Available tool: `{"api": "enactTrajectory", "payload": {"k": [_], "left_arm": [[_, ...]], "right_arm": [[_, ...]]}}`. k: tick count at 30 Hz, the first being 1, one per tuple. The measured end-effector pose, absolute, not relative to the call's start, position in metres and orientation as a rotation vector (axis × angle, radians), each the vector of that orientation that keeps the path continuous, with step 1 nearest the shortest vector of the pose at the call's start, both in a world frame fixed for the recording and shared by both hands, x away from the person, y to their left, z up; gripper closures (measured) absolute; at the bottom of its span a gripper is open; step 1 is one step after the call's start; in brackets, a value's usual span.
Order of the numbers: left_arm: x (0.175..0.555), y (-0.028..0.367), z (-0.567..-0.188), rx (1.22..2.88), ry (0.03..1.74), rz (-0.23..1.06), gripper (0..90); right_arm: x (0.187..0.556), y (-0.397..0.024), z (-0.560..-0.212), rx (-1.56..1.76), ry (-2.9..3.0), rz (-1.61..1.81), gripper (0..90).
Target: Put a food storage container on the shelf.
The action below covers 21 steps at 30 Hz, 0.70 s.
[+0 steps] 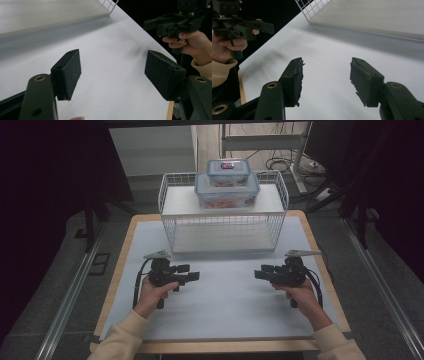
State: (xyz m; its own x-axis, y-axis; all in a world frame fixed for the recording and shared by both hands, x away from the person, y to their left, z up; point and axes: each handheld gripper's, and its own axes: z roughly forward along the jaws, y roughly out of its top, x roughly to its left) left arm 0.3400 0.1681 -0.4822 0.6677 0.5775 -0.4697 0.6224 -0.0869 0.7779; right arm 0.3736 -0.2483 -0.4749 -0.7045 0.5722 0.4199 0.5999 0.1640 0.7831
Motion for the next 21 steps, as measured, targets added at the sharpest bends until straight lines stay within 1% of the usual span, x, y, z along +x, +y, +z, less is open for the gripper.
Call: {"api": "enactTrajectory", "payload": {"k": [16, 21], "left_arm": [[0.3398, 0.1704, -0.4820, 1.745, 0.971, -0.052, 29.0], [0.3405, 0.1699, -0.4828, 1.751, 0.969, -0.055, 29.0]], "right_arm": [[0.3734, -0.2495, -0.4751, -1.209, -2.374, -1.627, 39.7], [0.3733, -0.2516, -0.4738, -1.219, -2.369, -1.636, 37.1]]}}
